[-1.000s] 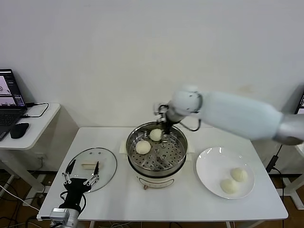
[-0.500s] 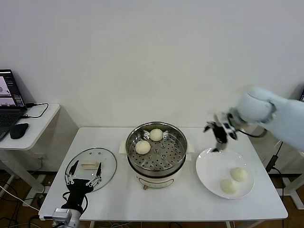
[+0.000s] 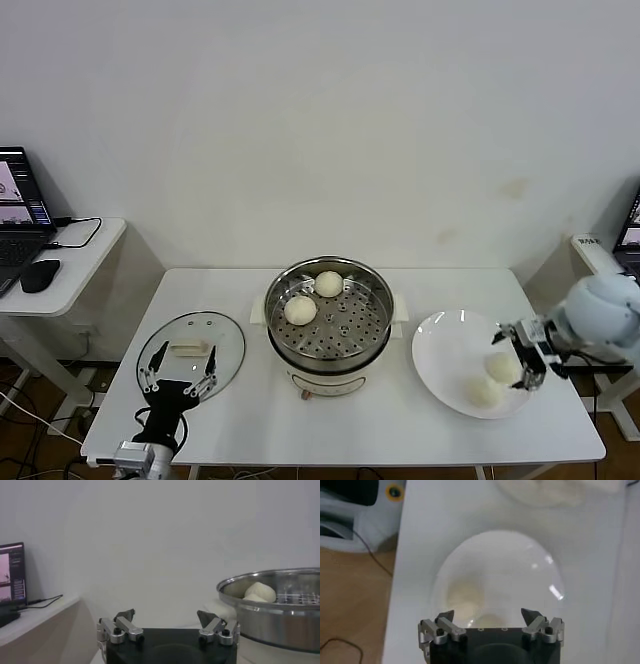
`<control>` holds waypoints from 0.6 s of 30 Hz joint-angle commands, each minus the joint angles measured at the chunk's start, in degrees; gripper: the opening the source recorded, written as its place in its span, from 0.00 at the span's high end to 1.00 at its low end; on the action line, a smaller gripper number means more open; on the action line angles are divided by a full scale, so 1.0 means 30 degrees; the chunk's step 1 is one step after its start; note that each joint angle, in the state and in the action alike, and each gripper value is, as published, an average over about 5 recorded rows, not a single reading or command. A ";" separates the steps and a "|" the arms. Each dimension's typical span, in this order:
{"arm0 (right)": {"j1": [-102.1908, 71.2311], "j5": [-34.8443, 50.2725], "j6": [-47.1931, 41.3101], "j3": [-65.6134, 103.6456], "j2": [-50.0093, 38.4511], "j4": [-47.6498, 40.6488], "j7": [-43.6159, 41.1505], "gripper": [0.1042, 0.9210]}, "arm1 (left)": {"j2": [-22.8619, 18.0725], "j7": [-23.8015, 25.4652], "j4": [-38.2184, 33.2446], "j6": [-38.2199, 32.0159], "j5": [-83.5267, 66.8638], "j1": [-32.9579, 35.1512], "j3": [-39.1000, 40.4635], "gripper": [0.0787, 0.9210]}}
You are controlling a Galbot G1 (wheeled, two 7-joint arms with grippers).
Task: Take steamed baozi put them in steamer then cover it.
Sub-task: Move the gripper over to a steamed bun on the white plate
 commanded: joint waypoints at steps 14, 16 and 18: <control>-0.4861 -0.2157 0.0298 0.2957 0.2949 -0.2171 0.1063 0.12 | -0.0188 0.0005 0.0017 -0.0015 0.0043 0.0210 -0.0334 0.12; -0.4892 -0.2292 0.0269 0.2951 0.3033 -0.2273 0.1074 0.12 | -0.0206 0.0004 0.0053 -0.0019 0.0042 0.0200 -0.0336 0.12; -0.4901 -0.2406 0.0248 0.2950 0.3061 -0.2396 0.1085 0.12 | -0.0227 0.0001 0.0099 -0.0026 0.0041 0.0183 -0.0331 0.12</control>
